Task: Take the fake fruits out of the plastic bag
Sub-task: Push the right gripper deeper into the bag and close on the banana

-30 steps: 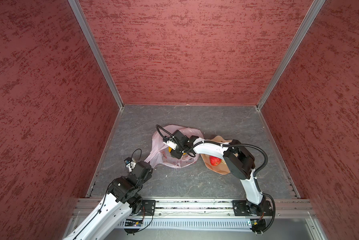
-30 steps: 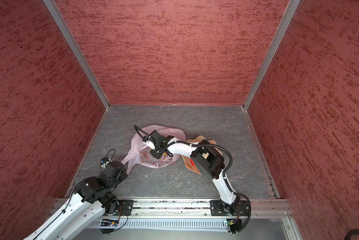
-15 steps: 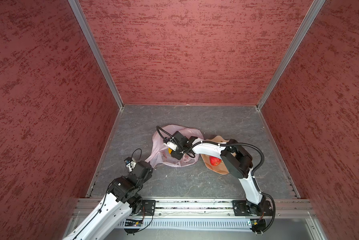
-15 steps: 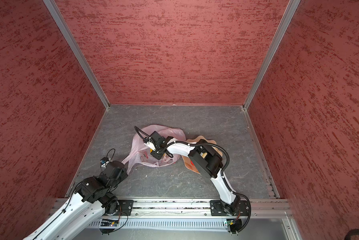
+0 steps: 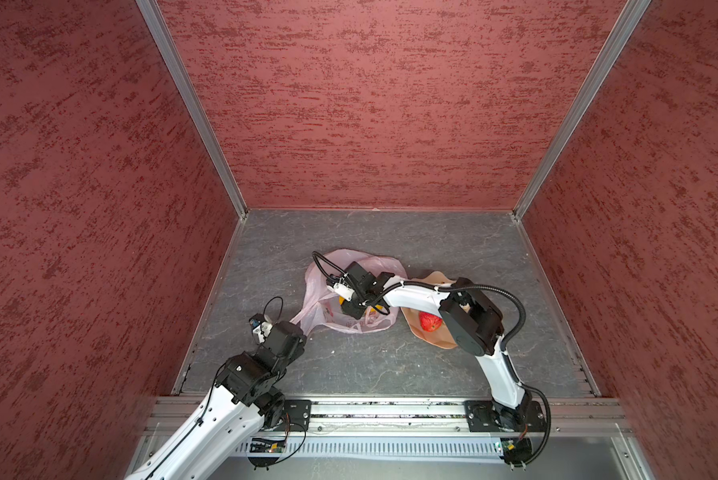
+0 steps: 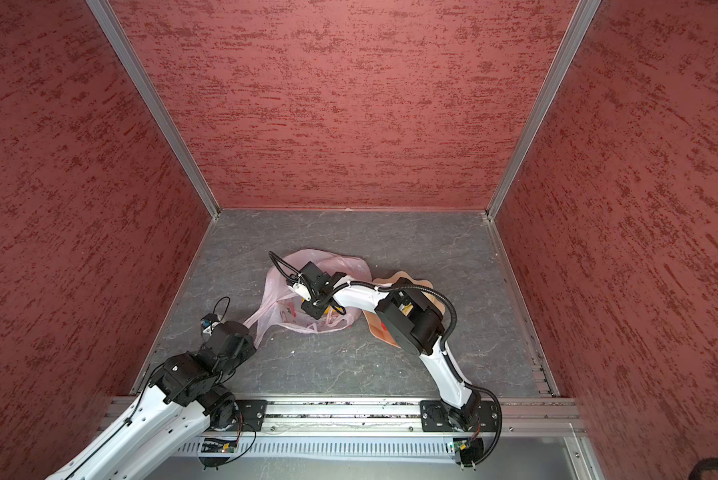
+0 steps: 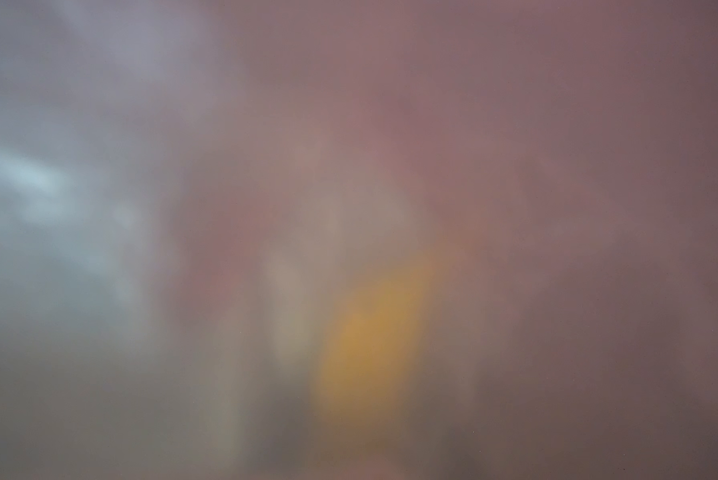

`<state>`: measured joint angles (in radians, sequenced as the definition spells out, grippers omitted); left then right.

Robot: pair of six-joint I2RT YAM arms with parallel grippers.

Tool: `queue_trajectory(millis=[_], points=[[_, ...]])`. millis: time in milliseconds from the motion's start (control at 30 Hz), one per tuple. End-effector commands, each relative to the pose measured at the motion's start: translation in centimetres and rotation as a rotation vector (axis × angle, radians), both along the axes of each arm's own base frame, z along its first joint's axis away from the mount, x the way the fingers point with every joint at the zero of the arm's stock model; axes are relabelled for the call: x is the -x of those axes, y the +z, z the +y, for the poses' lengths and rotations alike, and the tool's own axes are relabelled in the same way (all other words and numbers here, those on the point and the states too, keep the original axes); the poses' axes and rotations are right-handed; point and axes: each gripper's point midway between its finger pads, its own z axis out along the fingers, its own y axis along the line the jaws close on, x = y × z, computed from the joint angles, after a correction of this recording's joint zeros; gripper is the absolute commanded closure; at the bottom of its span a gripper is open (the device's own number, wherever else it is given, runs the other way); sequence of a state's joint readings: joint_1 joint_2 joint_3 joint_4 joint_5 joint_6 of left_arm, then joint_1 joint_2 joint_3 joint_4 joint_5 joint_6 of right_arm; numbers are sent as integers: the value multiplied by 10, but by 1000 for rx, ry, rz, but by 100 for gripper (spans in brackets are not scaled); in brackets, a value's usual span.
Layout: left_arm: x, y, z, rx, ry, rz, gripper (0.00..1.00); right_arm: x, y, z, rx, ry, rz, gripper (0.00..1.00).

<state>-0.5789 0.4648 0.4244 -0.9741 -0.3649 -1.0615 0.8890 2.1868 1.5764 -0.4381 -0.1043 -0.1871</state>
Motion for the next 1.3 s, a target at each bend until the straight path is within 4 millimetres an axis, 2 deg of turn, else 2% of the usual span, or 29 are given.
queue_trajectory(millis=[0, 400, 800, 1067, 1267], points=[[-5, 5, -1, 6, 6, -25, 85, -2, 1, 3, -3, 24, -3, 66], [-15, 25, -5, 7, 12, -54, 85, -2, 30, 8, -63, 33, -33, 72], [-35, 54, -7, -29, 30, -63, 83, 15, 71, 17, -108, 77, -83, 74], [-50, 59, -11, -27, 30, -65, 83, 30, 95, 16, -138, 91, -110, 74], [-53, 62, -10, -33, 37, -71, 83, 36, 113, 15, -157, 98, -137, 74]])
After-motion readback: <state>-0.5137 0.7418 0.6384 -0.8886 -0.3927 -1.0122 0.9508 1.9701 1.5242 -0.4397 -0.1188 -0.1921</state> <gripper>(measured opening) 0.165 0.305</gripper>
